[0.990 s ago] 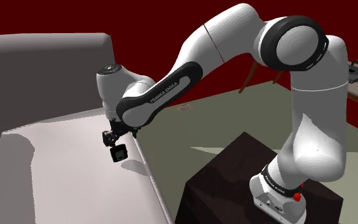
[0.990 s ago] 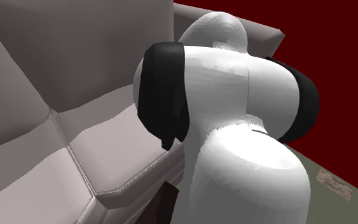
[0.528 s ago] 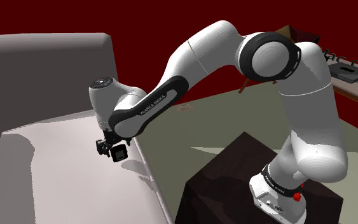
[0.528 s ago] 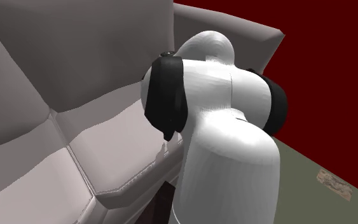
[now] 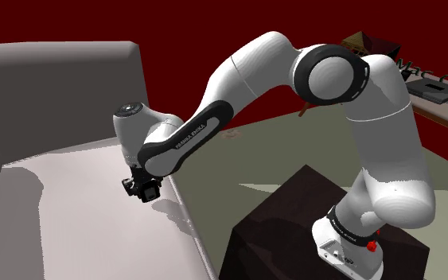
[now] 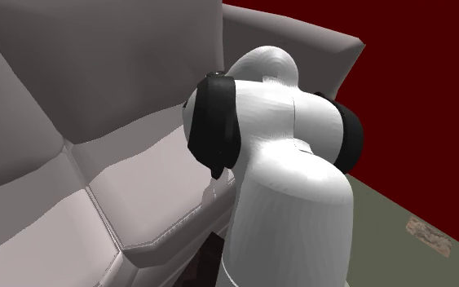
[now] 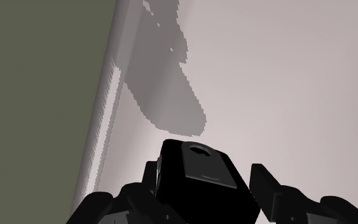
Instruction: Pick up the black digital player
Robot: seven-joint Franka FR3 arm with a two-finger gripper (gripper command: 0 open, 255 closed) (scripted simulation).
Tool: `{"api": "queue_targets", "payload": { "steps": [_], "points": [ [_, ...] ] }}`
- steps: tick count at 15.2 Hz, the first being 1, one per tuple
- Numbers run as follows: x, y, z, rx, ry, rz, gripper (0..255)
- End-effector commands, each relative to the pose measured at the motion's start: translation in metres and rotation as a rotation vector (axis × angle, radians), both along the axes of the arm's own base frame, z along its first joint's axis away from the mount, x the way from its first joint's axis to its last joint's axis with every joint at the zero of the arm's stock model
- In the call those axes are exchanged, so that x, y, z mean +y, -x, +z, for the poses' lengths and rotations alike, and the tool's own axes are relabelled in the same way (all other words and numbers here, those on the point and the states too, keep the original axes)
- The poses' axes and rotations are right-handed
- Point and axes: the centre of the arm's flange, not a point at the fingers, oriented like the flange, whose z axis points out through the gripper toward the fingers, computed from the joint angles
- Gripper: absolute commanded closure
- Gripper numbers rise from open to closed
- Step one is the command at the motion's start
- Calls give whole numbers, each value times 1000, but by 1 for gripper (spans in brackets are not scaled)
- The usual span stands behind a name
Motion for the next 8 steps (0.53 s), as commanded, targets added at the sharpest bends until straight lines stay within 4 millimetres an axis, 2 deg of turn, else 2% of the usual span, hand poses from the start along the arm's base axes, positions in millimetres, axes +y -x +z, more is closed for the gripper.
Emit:
{"api": "queue_targets", "payload": {
  "steps": [1,6,8],
  "points": [
    [1,1,-1,2,0,1,255],
    [1,1,-1,2,0,1,255],
    [1,1,9,2,0,1,255]
  ]
}}
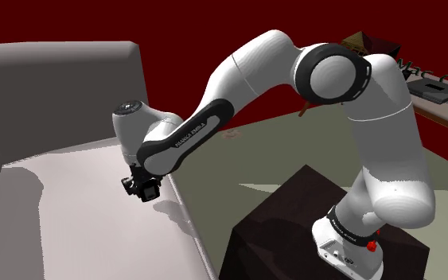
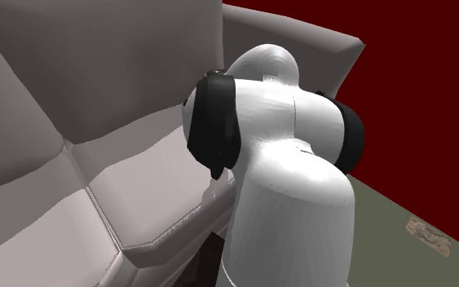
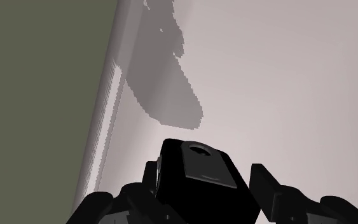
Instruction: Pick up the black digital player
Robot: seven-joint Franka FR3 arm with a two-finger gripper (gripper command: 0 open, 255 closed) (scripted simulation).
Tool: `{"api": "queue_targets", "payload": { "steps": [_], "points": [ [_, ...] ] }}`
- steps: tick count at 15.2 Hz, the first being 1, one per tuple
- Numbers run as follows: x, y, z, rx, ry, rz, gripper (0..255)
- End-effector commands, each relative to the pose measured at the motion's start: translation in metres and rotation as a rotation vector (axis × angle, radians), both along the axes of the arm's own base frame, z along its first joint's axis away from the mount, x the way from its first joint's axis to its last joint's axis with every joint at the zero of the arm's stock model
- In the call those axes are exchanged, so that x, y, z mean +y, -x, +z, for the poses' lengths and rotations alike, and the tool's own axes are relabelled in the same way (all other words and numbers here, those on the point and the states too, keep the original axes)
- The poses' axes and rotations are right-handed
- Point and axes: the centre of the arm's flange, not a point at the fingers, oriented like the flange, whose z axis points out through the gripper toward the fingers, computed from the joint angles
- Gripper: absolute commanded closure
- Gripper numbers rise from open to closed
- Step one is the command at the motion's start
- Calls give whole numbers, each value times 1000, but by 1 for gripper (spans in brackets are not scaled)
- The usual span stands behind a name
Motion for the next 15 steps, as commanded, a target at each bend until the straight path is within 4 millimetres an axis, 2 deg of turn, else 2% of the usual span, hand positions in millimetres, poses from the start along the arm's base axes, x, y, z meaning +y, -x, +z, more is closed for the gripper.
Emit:
{"api": "queue_targets", "payload": {
  "steps": [1,13,15],
  "points": [
    [0,1,9,0,0,1,255],
    [0,1,73,0,0,1,255],
    [0,1,74,0,0,1,255]
  ]
}}
